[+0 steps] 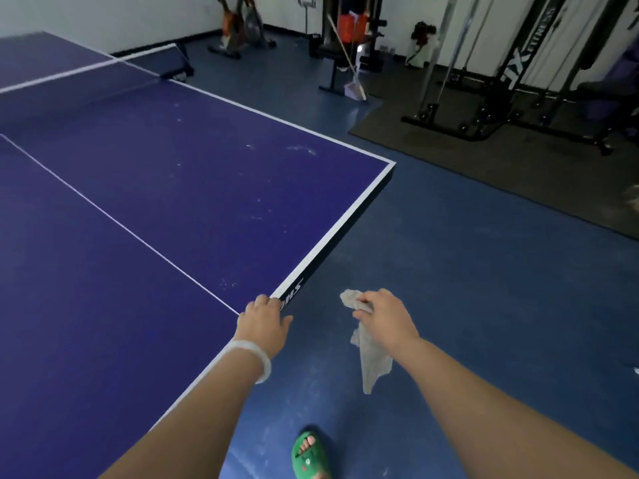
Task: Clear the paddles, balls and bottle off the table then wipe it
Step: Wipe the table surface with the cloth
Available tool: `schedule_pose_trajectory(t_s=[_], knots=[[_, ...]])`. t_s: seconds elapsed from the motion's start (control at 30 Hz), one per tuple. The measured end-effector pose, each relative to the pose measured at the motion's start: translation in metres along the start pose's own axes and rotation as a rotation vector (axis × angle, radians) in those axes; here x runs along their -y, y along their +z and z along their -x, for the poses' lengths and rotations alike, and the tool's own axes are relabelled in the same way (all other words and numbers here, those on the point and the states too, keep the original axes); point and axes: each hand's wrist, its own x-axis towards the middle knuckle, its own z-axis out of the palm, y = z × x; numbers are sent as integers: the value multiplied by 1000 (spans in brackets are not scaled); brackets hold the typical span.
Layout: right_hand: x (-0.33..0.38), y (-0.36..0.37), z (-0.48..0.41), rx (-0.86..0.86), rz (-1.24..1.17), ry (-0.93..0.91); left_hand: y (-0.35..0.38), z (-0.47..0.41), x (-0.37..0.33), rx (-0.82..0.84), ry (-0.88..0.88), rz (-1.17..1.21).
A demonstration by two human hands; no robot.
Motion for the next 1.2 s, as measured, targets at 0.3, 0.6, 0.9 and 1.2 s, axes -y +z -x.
schedule_pose_trajectory(t_s=[0.3,0.6,0.9,1.2], knots=[[51,36,-107,194,-54,-233,0,-44,65,-92,-393,11],[104,81,-156,394,-49,-514,43,-25,101,-65,-930,153],[130,128,-177,525,154,-817,81,-32,105,-156,-1064,99],[110,159,-185,424,564,-1101,80,-49,115,-206,-1098,96]])
